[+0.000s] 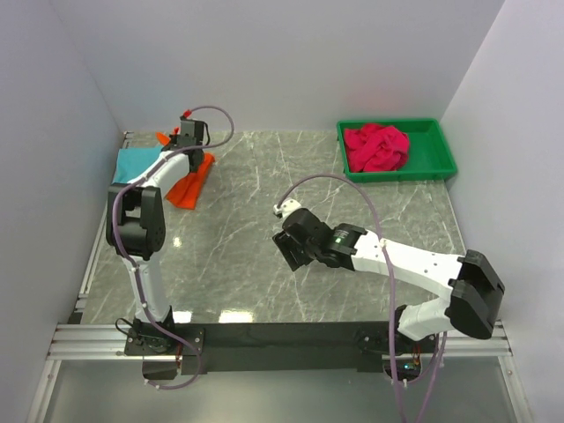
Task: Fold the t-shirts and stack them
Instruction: Neatly place the folded tshirt to the corner
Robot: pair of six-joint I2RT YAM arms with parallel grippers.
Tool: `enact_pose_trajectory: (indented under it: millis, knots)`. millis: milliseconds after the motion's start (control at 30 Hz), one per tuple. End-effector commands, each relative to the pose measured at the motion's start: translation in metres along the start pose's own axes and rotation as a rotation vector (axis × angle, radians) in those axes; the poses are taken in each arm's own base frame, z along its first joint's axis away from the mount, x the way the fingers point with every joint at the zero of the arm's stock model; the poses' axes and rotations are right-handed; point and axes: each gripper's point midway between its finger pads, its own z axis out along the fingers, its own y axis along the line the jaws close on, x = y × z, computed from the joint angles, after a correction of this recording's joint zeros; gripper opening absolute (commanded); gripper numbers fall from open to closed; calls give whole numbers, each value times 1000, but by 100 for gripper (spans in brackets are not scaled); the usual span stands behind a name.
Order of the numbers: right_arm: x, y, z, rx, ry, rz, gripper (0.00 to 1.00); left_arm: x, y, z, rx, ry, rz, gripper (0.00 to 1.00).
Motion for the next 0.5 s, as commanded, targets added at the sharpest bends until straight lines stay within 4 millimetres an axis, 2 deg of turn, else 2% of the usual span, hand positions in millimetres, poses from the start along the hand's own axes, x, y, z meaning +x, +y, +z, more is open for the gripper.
enact_pose_trajectory:
  millis: [0,133,267,400,467]
  knots:
    - [-13,2,-4,-1,-9,-2,67,-42,36,-4,-70,-97,-74,1]
    - [-16,0,-1,18,4,-17,67,-54,45,0,-67,-142,-122,1]
    - [-17,0,2,22,12,-21,67,-56,51,9,-43,-155,-212,1]
    - [-14,1,4,25,27,-32,67,-50,66,16,-58,-155,-269,1]
    - [-14,1,6,25,28,-37,66,-47,65,19,-27,-157,-295,1]
